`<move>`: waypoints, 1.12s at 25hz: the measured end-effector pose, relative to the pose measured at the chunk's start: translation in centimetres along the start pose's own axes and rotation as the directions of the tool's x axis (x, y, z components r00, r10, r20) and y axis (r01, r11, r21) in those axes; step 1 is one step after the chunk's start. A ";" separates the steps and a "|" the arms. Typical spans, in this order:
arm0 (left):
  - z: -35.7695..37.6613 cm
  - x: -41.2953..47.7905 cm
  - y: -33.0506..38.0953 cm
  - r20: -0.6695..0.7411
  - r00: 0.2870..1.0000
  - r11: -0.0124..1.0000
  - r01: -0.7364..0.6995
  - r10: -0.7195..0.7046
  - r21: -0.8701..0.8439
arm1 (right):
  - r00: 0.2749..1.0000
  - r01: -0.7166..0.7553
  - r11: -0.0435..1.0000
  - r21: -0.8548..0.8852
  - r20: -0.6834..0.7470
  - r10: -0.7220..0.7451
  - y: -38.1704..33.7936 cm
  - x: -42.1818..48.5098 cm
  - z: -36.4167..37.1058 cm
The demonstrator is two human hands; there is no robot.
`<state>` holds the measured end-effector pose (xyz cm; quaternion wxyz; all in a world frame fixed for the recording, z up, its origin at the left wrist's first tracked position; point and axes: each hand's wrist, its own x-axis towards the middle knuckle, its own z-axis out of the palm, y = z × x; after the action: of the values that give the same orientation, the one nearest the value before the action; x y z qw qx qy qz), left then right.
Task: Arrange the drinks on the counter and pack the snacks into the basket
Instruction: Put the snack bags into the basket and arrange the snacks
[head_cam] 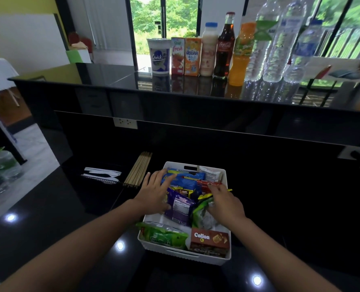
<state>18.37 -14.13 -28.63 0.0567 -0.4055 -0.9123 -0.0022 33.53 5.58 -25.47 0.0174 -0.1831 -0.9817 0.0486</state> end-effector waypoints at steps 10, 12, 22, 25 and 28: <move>-1.4 -2.2 -0.7 0.039 0.996 0.957 0.090 -0.082 -0.277 | 1.000 -0.011 0.998 0.070 -0.014 0.012 -0.1 -1.8 0.3; -1.5 -2.7 -1.0 0.039 0.998 0.953 0.052 -0.043 -0.298 | 1.000 0.007 0.997 0.080 -0.017 -0.005 -0.1 -1.8 0.5; -0.5 0.9 0.8 0.008 1.000 1.000 0.011 -0.011 0.001 | 0.999 -0.035 0.994 -0.099 0.000 0.035 0.2 2.2 -0.3; -0.3 2.7 0.5 0.053 0.998 0.999 0.015 -0.017 0.038 | 0.994 -0.099 0.979 -0.181 0.020 0.104 -0.2 4.0 -0.6; 0.1 4.0 0.1 0.148 0.989 0.999 -0.003 -0.003 0.040 | 0.988 -0.128 0.970 -0.208 0.061 0.143 -0.3 5.7 -0.7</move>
<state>15.84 -11.11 -28.34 -0.0030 -0.4032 -0.9139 0.0464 28.19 7.40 -24.63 -0.0418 -0.2487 -0.9667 -0.0439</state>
